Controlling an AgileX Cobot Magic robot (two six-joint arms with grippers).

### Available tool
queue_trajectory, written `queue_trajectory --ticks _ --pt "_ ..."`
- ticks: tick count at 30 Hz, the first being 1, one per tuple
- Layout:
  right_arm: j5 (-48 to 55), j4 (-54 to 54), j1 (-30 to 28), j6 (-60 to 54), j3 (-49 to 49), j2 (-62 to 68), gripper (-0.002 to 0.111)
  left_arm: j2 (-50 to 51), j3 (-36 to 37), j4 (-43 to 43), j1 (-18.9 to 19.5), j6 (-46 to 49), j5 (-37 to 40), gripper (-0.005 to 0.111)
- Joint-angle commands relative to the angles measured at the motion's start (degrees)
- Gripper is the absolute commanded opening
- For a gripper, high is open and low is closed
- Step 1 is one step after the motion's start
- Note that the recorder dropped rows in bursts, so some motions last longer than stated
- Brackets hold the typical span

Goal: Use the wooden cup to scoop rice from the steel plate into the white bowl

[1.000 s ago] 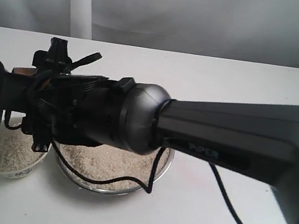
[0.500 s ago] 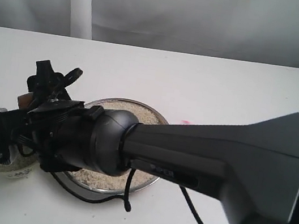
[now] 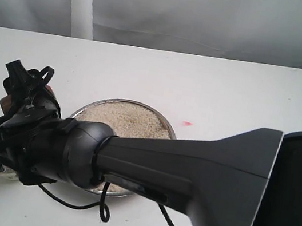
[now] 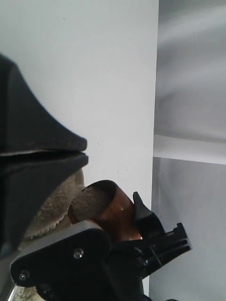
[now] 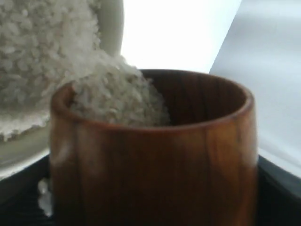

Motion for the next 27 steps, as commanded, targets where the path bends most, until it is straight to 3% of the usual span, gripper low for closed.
queue_trajectory --ticks 1,27 --pt "3.04 -2.84 0.49 -1.47 -0.46 0.26 0.0 -0.17 -0.16 -0.28 -0.24 -0.29 -0.32 0.0" --pt "7.11 -8.34 2.26 -5.68 -0.46 0.26 0.0 -0.17 -0.16 -0.28 -0.24 -0.29 -0.32 0.0"
